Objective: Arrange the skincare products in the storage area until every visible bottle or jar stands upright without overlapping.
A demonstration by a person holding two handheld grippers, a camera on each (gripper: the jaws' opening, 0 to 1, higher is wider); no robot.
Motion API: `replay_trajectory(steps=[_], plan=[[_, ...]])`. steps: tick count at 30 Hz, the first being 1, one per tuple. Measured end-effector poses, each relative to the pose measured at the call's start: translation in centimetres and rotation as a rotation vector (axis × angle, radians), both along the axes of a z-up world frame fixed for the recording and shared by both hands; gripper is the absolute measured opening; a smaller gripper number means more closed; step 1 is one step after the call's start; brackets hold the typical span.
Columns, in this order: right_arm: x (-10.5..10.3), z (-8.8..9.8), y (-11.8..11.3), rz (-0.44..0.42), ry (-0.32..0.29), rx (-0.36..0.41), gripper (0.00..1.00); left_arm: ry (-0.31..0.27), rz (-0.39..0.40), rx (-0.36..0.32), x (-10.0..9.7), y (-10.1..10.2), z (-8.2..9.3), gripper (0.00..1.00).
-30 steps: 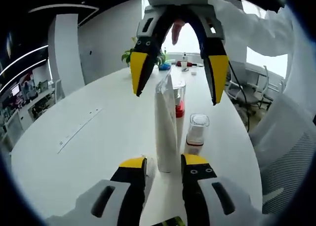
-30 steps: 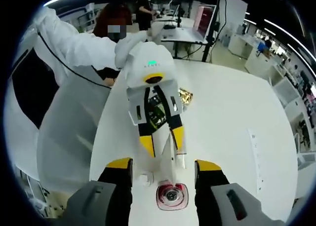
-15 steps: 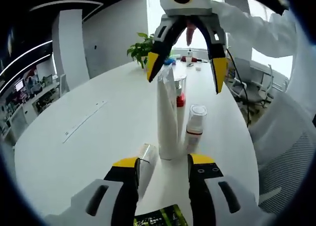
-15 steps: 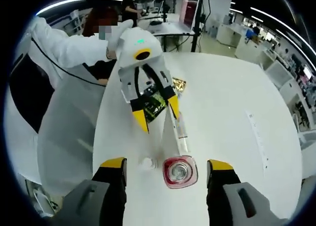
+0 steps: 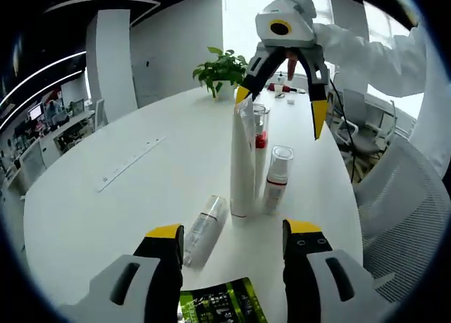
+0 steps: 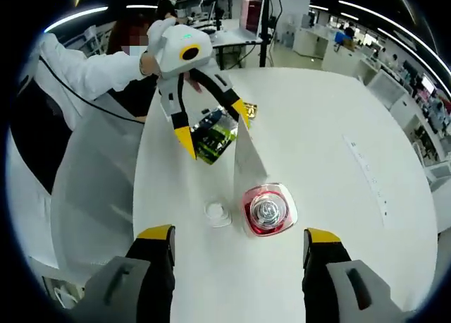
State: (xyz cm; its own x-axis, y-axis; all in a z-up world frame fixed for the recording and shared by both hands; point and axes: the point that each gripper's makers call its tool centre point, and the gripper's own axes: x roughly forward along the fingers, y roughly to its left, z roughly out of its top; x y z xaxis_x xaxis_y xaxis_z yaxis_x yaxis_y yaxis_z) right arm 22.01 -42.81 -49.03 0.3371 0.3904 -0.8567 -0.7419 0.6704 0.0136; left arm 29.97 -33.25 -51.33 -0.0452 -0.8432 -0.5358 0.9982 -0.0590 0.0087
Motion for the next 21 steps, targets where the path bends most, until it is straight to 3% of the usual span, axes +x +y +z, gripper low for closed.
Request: replay_trajectory(steps=[13,21], plan=[[-2.2,-1.0,0.8,-0.069,-0.022,0.036,0.81,0.007,0.066,-0.015,-1.0,2.9,1.2,0.69],[-3.5,-1.5,1.3,-0.120,-0.040,0.059,0.89,0.007,0.121,-0.028,-1.7,4.8,2.0,0.75]])
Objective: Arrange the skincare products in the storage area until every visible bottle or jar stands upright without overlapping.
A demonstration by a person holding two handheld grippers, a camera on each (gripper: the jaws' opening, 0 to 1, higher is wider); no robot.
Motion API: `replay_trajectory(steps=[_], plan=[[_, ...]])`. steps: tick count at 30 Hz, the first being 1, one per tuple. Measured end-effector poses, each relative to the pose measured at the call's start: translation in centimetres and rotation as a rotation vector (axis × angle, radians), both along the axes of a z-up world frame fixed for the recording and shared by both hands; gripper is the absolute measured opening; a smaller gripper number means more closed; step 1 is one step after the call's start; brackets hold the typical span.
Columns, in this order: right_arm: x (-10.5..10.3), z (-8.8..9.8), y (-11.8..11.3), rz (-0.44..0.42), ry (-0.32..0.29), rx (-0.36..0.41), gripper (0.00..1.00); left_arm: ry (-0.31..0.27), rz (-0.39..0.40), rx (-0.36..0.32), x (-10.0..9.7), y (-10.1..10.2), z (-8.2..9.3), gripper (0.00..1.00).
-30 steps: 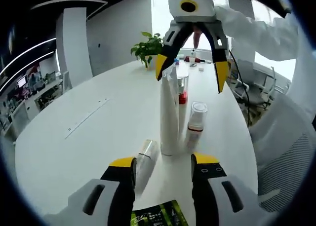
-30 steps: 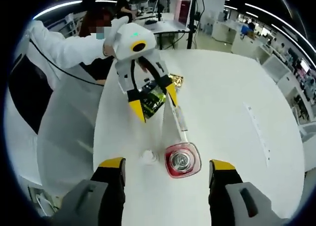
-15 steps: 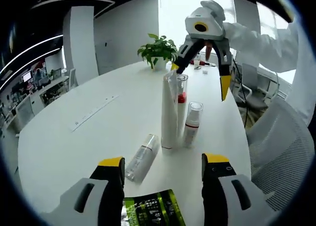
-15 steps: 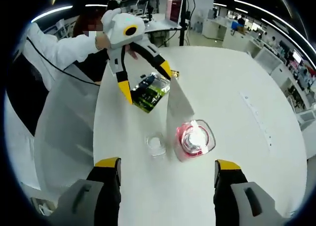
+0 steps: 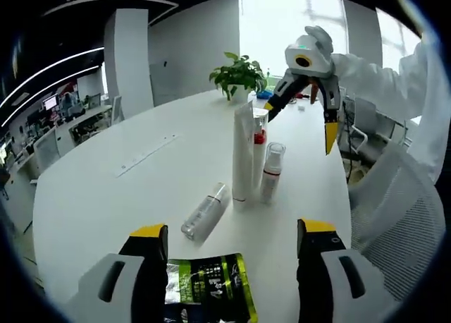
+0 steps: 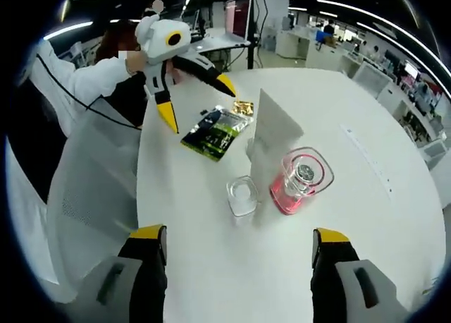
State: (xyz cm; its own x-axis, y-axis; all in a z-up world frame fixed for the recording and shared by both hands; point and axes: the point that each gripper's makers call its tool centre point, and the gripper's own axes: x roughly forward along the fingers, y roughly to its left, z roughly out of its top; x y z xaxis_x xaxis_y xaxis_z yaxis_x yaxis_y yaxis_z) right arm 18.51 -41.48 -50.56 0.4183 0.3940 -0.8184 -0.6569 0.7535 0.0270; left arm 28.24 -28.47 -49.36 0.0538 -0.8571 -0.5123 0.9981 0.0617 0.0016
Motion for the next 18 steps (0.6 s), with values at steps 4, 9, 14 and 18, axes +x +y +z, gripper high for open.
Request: replay_trajectory(steps=[4,9,14,18], plan=[[-0.2,0.0,0.3,-0.018,-0.017,0.014,0.91,0.007,0.018,-0.016,-0.1,0.7,0.4,0.80],[-0.8,-0.1,1.1,-0.035,-0.035,0.031,0.93,0.015,0.057,-0.025,0.5,1.5,0.2,0.87],[-1.5,-0.2,1.8,-0.058,-0.053,0.041,0.97,0.020,0.085,-0.025,0.7,2.1,0.2,0.92],[-2.4,-0.2,3.0,-0.076,-0.070,0.060,0.97,0.032,0.111,-0.037,0.7,2.7,0.5,0.96]])
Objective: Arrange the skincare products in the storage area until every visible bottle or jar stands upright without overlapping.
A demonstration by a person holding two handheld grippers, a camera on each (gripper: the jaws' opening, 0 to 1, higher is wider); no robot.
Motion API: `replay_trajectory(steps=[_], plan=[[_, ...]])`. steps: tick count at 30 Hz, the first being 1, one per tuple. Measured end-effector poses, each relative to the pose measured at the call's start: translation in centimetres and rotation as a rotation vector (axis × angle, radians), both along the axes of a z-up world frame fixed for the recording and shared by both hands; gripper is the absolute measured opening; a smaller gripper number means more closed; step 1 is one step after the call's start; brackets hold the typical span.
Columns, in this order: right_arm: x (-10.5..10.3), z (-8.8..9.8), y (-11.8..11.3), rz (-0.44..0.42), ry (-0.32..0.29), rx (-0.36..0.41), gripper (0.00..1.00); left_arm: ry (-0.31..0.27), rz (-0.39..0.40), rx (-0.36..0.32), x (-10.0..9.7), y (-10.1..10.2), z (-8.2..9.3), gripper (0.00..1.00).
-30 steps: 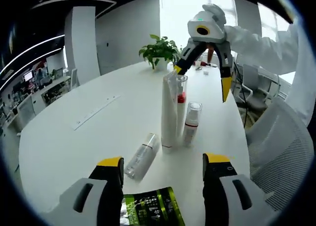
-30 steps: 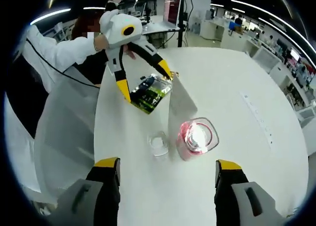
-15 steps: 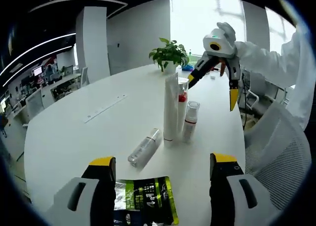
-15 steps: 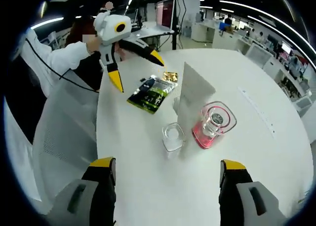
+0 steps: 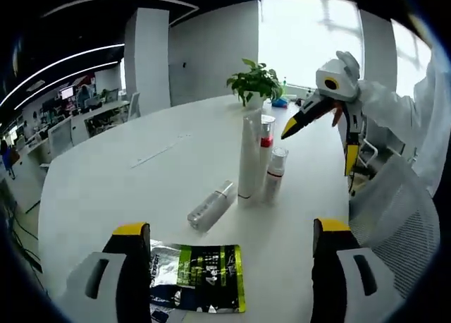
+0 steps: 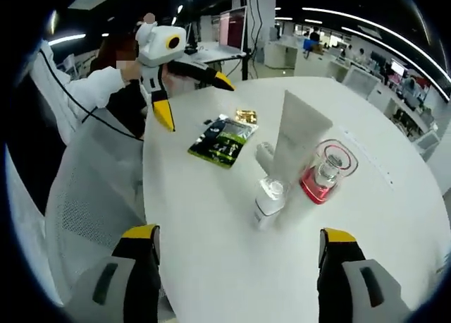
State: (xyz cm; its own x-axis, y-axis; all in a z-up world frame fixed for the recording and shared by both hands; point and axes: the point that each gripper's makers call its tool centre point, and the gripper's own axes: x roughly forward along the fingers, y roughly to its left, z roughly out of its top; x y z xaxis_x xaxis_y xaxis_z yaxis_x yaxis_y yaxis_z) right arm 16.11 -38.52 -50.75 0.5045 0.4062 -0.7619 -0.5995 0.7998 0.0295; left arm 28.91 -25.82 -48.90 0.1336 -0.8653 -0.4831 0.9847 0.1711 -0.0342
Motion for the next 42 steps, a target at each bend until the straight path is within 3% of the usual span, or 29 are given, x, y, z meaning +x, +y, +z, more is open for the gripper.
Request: replay_trajectory(steps=[16,29,42], plan=[[-0.2,0.7,1.5,-0.089,-0.096,0.023,1.00,0.069,0.087,0.011,-1.1,2.6,-0.2,0.99],[-0.6,0.6,2.8,-0.117,-0.118,0.054,0.99,0.075,0.159,0.010,-1.5,4.6,-0.3,0.99],[-0.9,0.3,3.2,-0.158,-0.135,0.059,0.99,0.064,0.152,0.017,-2.0,4.9,-0.5,0.99]])
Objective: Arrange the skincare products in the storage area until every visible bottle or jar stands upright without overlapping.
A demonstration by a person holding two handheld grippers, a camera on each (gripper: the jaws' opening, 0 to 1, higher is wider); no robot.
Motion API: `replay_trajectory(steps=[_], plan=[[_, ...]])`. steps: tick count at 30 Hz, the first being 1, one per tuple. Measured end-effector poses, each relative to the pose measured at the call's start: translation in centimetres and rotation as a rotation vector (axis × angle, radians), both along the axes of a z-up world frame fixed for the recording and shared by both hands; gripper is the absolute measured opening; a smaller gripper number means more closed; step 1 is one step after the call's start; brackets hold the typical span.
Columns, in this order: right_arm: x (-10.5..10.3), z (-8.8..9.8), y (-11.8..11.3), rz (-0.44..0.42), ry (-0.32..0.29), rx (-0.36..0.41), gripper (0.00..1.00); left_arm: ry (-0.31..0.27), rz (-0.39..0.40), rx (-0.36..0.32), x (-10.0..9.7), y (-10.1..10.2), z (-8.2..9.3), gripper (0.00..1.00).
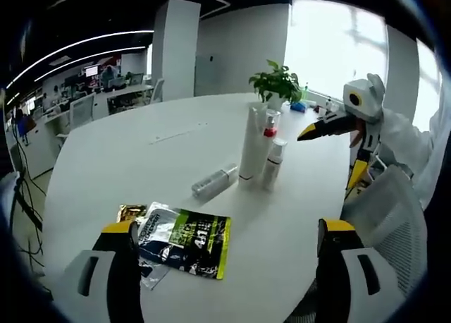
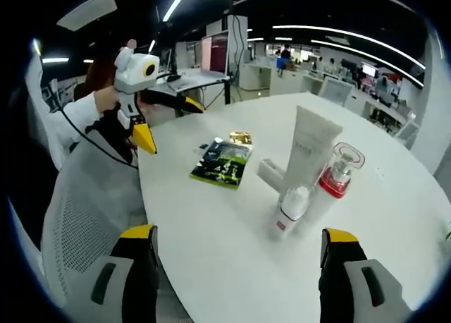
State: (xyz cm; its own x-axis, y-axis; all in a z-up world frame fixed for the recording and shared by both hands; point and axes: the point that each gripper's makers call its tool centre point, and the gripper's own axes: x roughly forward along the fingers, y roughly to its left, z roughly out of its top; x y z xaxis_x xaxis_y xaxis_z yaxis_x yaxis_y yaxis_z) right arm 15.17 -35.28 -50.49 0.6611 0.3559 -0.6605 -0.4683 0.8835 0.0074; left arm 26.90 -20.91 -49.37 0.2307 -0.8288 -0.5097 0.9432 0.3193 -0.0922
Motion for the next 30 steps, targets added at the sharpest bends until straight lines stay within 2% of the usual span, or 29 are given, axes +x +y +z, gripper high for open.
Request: replay_trajectory(steps=[2,3,12,15,19,23,30], plan=[[-0.1,-0.5,0.0,0.005,0.010,-0.020,0.99,-0.039,0.003,-0.020,0.4,-0.3,0.4,0.99],[-0.2,-0.6,0.0,0.002,0.012,-0.021,0.99,-0.042,0.001,-0.020,0.4,-0.4,0.4,0.99],[-0.5,-1.2,0.5,0.007,0.024,-0.022,0.98,-0.029,-0.008,-0.012,0.5,-1.1,0.2,0.85],[-0.4,-1.1,0.8,0.006,0.019,-0.015,0.97,-0.021,-0.021,-0.007,0.6,-1.4,-0.1,0.78],[-0.1,-1.0,0.6,-0.002,0.003,-0.013,0.95,-0.019,-0.048,0.000,0.5,-2.0,-0.3,0.76],[0.1,-1.1,0.4,-0.008,-0.007,-0.018,0.94,-0.025,-0.055,0.001,0.8,-2.3,-0.3,0.67],[0.5,-1.1,0.3,-0.026,-0.028,0.004,0.90,-0.013,-0.077,-0.004,0.9,-3.4,-0.4,0.60]])
